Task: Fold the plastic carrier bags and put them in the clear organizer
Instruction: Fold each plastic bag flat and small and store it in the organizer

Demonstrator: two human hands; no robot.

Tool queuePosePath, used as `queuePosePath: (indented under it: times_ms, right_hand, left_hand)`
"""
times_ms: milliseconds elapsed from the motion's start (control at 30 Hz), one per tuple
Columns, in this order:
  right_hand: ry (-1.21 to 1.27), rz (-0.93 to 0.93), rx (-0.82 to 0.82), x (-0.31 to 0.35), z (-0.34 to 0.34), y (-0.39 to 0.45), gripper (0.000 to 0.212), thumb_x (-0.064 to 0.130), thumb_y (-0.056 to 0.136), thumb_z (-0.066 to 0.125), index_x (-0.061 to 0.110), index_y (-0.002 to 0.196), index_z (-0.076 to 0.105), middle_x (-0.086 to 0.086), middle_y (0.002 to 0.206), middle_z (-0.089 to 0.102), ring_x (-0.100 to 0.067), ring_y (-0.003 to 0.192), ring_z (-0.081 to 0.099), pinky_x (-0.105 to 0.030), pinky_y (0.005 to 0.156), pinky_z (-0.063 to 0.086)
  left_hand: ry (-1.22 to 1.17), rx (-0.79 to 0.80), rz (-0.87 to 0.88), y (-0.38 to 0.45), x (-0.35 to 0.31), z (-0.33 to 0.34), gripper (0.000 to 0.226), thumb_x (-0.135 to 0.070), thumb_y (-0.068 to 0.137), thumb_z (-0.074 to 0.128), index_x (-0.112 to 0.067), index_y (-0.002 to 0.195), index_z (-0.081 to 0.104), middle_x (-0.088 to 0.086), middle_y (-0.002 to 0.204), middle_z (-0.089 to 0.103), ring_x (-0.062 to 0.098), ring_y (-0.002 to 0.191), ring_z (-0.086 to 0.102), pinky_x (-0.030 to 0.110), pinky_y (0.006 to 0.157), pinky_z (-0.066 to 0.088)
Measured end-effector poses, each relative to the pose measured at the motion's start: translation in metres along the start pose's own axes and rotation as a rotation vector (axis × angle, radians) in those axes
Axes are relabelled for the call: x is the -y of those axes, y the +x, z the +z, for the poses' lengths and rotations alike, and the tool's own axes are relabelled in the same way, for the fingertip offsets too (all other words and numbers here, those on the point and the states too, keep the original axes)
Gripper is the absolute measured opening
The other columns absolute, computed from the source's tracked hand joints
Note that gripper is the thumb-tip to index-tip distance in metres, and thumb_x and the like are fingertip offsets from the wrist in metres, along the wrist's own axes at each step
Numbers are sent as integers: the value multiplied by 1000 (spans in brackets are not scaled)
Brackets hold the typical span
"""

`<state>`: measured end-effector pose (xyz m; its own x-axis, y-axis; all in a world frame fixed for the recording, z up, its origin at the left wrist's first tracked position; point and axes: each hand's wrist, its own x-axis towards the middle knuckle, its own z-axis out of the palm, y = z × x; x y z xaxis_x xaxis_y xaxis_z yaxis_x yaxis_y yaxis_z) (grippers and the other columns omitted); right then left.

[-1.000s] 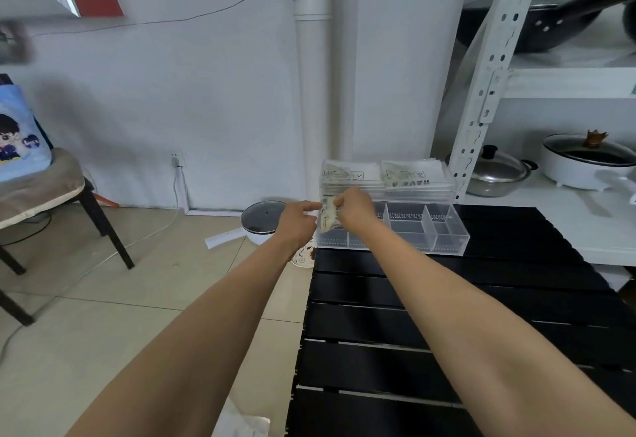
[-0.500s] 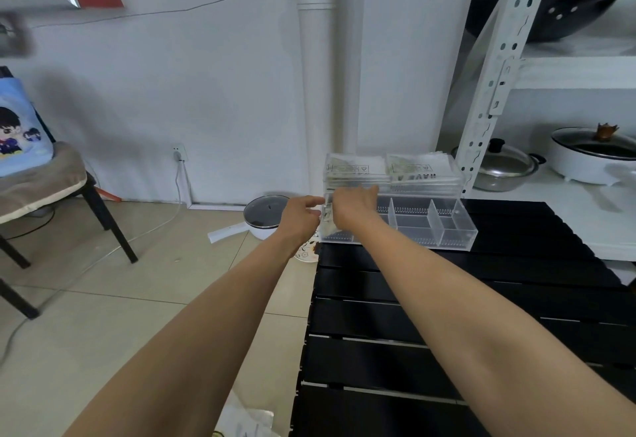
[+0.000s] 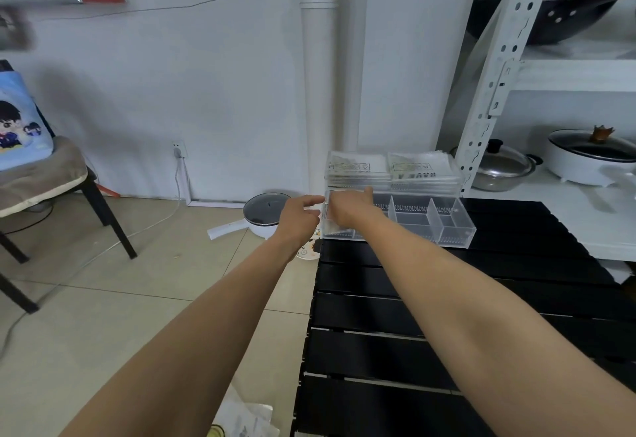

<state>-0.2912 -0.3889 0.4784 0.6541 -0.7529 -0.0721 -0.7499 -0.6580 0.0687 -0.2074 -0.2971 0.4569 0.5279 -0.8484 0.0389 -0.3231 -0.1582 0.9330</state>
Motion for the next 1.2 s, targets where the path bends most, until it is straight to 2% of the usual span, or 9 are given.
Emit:
queuePosePath:
  times_ms: [167, 333, 533, 733, 867, 1000, 1067, 1133, 1200]
  right_hand:
    - [-16, 39, -190, 15, -2, -19, 18, 7, 90, 48, 18, 99, 59, -1, 105, 66, -24, 105, 58, -47, 102, 29]
    - [46, 0, -286, 37, -3, -48, 30, 9, 89, 51, 20, 114, 64, -4, 115, 59, -24, 111, 52, -40, 98, 34]
    - [236, -179, -331, 93, 6, -92, 31, 4, 91, 48, 15, 113, 67, -6, 115, 58, -26, 108, 53, -34, 90, 38]
    - [255, -327, -208, 165, 28, -119, 34, 6, 93, 45, 14, 121, 63, -9, 119, 60, -30, 107, 58, -34, 76, 44]
    - [199, -403, -36, 213, 59, -123, 31, 10, 92, 46, 13, 120, 60, -9, 120, 61, -30, 112, 57, -35, 85, 47]
    - [156, -411, 190, 261, 91, -126, 31, 5, 92, 46, 9, 119, 59, -12, 117, 59, -32, 105, 59, -31, 76, 45]
    - [107, -432, 308, 283, 108, -128, 25, 0, 91, 45, 5, 112, 58, -12, 108, 60, -32, 98, 60, -32, 73, 48]
    - [61, -443, 402, 301, 130, -128, 7, -2, 91, 44, 3, 89, 49, -7, 88, 51, -29, 88, 55, -31, 65, 46]
    - [34, -444, 477, 316, 155, -127, 11, -3, 92, 43, 3, 83, 42, -6, 84, 45, -25, 82, 51, -29, 54, 40]
  left_hand:
    - [-41, -17, -26, -20, 1, -10, 46, 5, 87, 45, -17, 125, 61, 4, 126, 57, 7, 69, 53, 19, 66, 46]
    - [-72, -57, -39, -54, 4, -31, 42, 4, 86, 51, -13, 122, 62, 1, 126, 59, 14, 110, 56, 34, 99, 47]
    - [-138, -175, -113, -108, 24, -68, 32, -1, 91, 48, -11, 117, 63, 1, 110, 64, 15, 100, 60, 13, 70, 40]
    - [-89, -232, -222, -156, 75, -121, 32, 0, 90, 47, -5, 116, 63, 6, 96, 64, 17, 85, 59, 16, 62, 39]
    - [-31, -219, -373, -185, 122, -157, 31, -2, 90, 49, -4, 119, 60, 11, 99, 62, 12, 75, 56, 19, 57, 36]
    - [-17, -206, -557, -207, 176, -185, 28, -6, 91, 53, -7, 119, 57, 12, 106, 62, 16, 86, 58, 24, 63, 41]
    - [-12, -208, -631, -214, 205, -194, 25, -7, 93, 52, -9, 117, 56, 11, 109, 60, 21, 92, 58, 30, 74, 43]
    - [2, -218, -687, -221, 234, -201, 17, -6, 92, 51, -11, 108, 55, 12, 106, 59, 24, 92, 57, 34, 78, 44]
    - [22, -216, -745, -226, 265, -204, 15, -6, 91, 49, -11, 104, 55, 13, 104, 58, 26, 94, 58, 35, 77, 45]
